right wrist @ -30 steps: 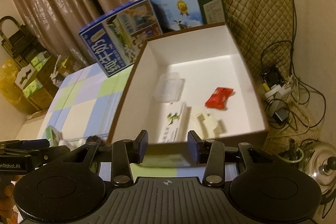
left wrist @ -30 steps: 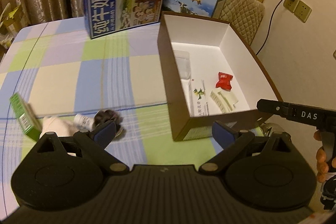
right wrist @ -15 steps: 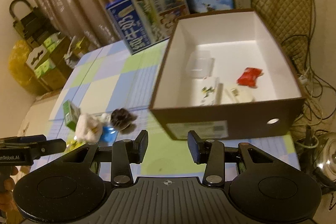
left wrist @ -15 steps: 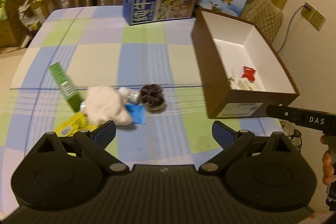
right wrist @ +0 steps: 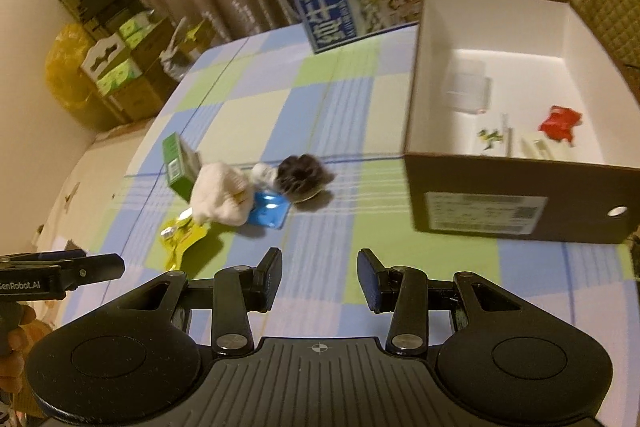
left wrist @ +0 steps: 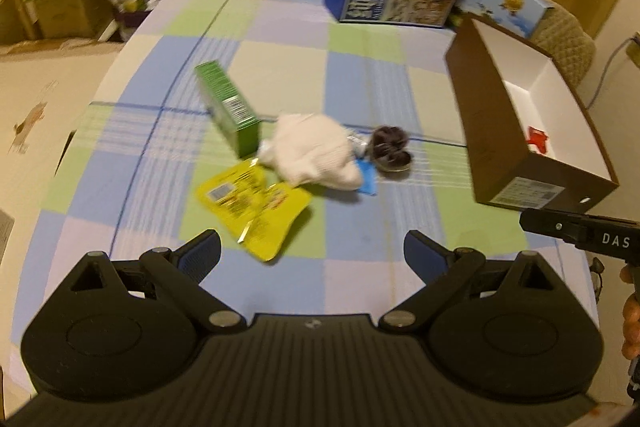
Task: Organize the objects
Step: 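Withdraw both tools from the box back over the table, then grasp the yellow snack packet with the left tool while the right tool approaches the white towel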
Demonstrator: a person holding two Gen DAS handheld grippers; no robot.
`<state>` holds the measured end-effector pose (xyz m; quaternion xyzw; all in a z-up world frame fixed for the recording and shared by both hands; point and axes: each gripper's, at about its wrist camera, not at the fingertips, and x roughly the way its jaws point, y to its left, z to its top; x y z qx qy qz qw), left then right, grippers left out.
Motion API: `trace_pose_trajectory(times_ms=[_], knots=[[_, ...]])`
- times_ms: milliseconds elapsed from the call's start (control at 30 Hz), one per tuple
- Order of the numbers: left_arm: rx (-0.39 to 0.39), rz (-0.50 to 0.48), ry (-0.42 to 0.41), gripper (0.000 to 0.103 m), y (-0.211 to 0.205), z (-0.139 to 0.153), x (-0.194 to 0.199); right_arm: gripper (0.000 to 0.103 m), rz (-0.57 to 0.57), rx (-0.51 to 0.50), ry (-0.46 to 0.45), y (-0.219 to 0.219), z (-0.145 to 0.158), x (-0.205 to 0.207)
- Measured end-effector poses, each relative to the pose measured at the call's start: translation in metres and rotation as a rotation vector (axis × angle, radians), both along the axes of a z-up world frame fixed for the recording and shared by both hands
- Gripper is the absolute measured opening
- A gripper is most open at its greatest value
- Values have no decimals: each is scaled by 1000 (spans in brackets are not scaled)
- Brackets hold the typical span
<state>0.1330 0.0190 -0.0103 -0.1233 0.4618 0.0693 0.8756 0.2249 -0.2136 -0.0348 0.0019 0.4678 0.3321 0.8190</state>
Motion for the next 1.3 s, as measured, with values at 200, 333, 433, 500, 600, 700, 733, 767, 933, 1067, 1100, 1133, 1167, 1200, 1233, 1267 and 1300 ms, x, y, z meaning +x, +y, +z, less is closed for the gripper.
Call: trace_pose_trajectory(times_ms=[200,333,433,500,600,700,733,767,933,1067,1100,1133,1167,1200,1233,1267,1300], knots=[[-4,28,14,96,19,-10,-6,39,26,-16,20,19,-10,-5],[11,18,21,96,23,-19,-5,39,23,-27,29,25,-14,-7],[46,-6,27,96,21,-29,-2,39,10,-32,42,27,-17,-7],[83,-29,33,96,17,-37,2,39,-1,-33,50,26,-18,-6],[159,-66,45,96,10,-53,9,39,-24,-37,59,23,-20,-5],[262,-108,57,94,0,-69,17,39,-48,-40,67,19,-21,-4],[291,-126,55,94,-3,-74,20,39,-56,-40,71,18,-21,-3],[321,-145,53,93,-7,-78,23,39,-66,-41,75,16,-22,-2],[448,-199,46,88,-15,-98,41,39,-105,-47,86,8,-23,2],[497,-224,51,81,-15,-111,55,39,-129,-51,97,4,-25,6],[510,-230,52,80,-15,-113,58,39,-134,-52,99,3,-26,7],[522,-235,52,78,-14,-116,60,39,-138,-52,102,2,-26,8],[533,-239,50,77,-14,-118,63,39,-140,-53,104,2,-26,9],[543,-246,50,75,-14,-121,65,39,-142,-54,106,2,-27,10],[550,-252,52,72,-13,-123,67,39,-142,-55,108,2,-27,11],[554,-255,39,71,-13,-124,68,39,-142,-57,109,3,-28,12],[556,-259,33,70,-12,-125,69,39,-142,-58,110,3,-28,12]])
